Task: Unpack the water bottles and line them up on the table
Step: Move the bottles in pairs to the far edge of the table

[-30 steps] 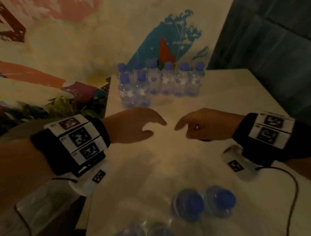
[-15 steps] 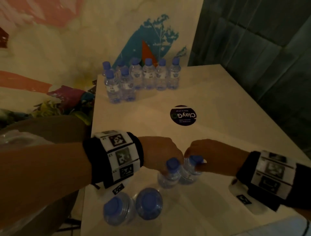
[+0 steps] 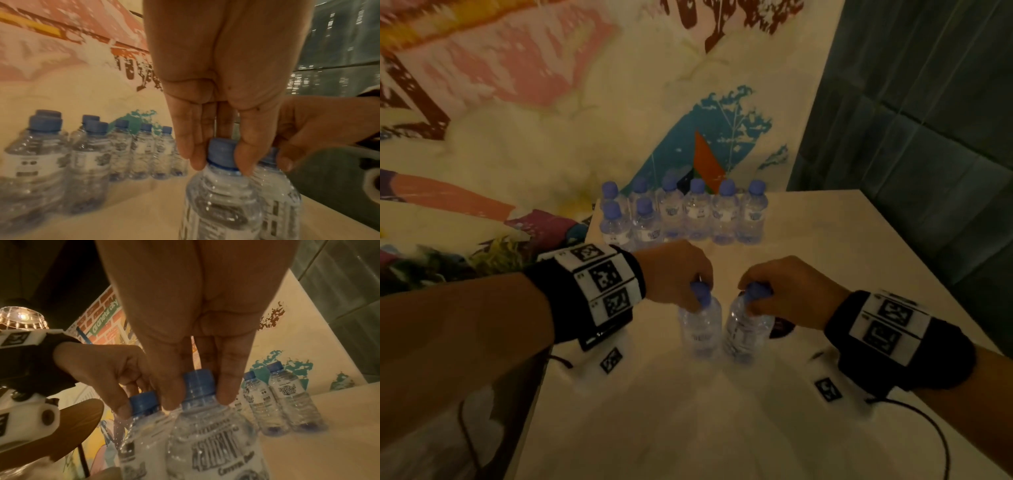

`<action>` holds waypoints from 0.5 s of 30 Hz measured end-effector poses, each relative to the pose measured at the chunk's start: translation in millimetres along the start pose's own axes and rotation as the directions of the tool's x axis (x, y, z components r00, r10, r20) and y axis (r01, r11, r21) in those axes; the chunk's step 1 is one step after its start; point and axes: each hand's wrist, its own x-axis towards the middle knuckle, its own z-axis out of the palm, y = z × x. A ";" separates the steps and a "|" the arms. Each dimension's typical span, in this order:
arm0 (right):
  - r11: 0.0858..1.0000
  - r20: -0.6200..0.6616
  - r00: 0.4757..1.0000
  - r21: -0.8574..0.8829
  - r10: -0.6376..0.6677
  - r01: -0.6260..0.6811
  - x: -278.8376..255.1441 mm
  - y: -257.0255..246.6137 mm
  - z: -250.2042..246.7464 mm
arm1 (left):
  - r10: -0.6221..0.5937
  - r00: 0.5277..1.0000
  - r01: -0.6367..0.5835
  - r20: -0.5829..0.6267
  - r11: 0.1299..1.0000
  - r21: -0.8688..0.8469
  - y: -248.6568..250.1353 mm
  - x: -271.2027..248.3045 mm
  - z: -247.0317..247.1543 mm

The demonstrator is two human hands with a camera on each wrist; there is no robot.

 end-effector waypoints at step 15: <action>0.992 -0.088 0.994 -0.113 -0.063 0.053 203.7 38.6 -19.4 | -0.457 0.832 0.344 -0.314 0.870 -0.353 -96.5 108.2 -24.3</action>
